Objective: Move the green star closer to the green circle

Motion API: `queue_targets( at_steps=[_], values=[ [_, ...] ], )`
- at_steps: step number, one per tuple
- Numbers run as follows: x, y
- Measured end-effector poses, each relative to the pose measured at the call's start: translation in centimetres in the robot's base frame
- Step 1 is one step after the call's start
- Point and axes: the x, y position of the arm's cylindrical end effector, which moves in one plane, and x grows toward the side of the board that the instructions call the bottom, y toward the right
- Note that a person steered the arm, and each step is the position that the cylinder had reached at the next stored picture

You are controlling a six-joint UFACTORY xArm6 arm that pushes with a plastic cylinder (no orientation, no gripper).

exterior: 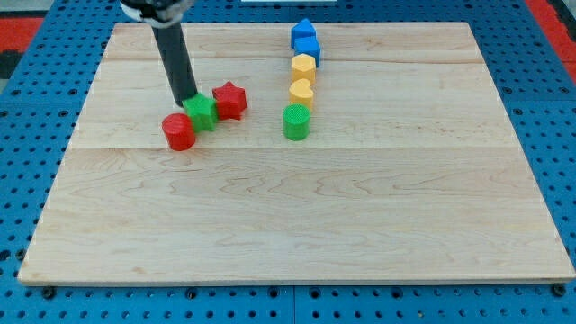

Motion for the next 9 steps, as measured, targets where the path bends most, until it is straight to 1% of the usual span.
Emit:
queue_targets(
  at_steps=[1, 2, 3, 4, 5, 6, 7, 9],
  values=[
    [6.1, 0.9],
    [9.4, 3.3],
    [8.2, -0.4],
    [6.0, -4.6],
    [4.8, 1.0],
    [5.9, 5.5],
    [6.8, 7.5],
    [8.3, 7.5]
  ],
)
